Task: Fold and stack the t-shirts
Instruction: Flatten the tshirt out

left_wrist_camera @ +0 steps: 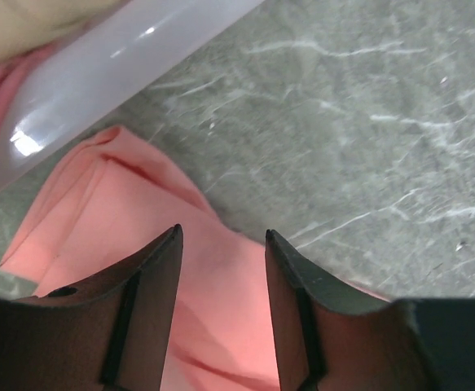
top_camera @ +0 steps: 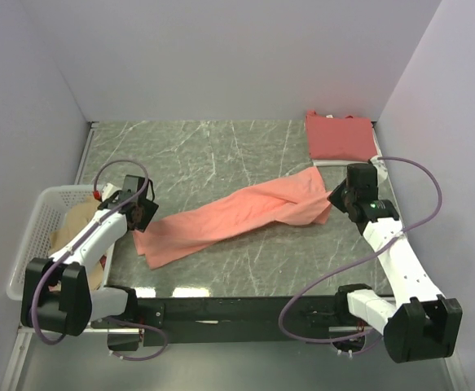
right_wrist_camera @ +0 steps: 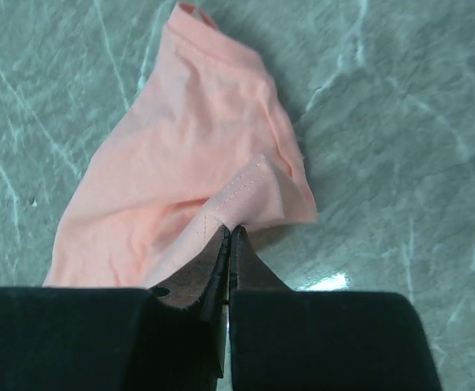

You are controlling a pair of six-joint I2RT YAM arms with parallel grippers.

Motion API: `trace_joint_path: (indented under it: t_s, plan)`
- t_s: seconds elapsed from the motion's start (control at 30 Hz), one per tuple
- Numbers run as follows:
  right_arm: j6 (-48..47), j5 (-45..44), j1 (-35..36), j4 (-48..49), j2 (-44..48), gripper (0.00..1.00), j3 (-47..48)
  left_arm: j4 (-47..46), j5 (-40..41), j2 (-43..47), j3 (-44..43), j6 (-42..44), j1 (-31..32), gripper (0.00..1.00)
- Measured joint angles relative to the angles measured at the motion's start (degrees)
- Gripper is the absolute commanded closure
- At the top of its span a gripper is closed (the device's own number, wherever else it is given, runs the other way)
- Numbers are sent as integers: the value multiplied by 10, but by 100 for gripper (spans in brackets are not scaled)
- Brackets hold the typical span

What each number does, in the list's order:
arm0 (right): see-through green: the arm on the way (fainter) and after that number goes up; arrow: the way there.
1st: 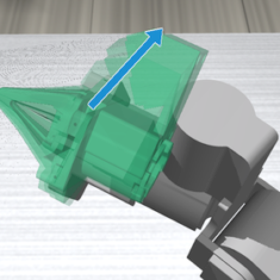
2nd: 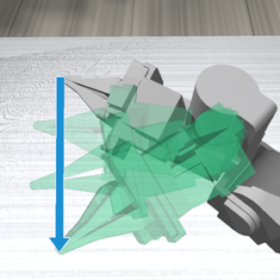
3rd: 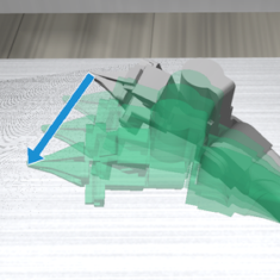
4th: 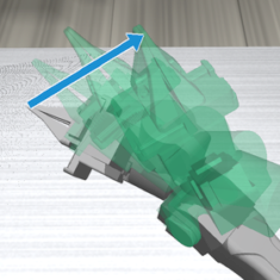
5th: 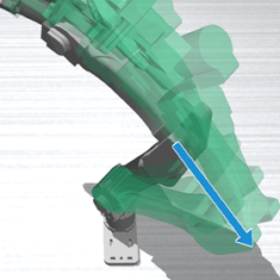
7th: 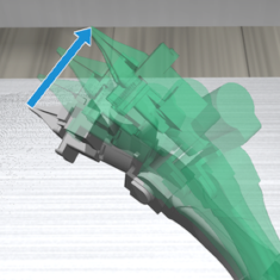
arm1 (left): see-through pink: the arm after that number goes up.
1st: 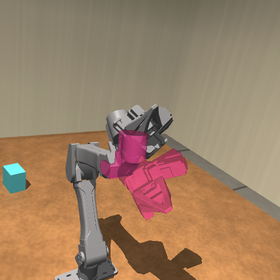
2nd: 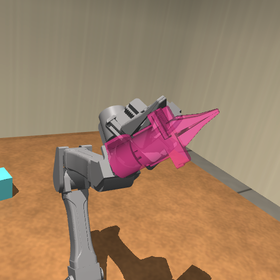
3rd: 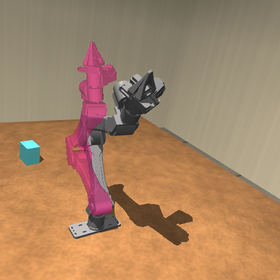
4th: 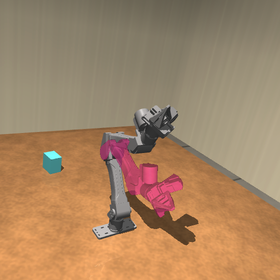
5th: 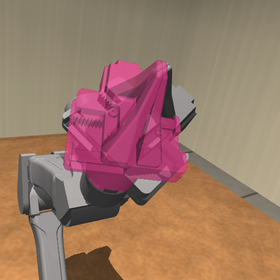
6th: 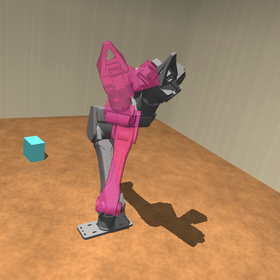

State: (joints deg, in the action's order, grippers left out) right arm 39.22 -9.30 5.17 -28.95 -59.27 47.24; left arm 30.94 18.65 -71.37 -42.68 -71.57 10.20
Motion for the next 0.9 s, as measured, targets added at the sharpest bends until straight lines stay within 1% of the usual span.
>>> trace_joint_path:
  t_s: [0.17,0.23,0.33,0.47,0.63,0.7,0.9]
  plan:
    - [-18,0,-32,-21,-5,100,5,6,-17,31,32,0,1,50]
    - [-23,2,-41,-24,-12,100,5,10,-26,49,46,-1,4,48]
    - [-29,7,-45,-24,-26,100,5,12,-50,84,72,-4,12,45]
    - [-31,16,-45,-22,-36,100,4,22,-68,109,81,-9,33,46]
    - [-32,24,-45,-12,-35,100,0,45,-67,109,80,-20,76,47]
    - [-32,27,-45,-9,-35,100,-3,49,-66,109,80,-27,82,47]
    - [-33,42,-45,-2,-34,100,-22,61,-32,106,80,-45,84,52]
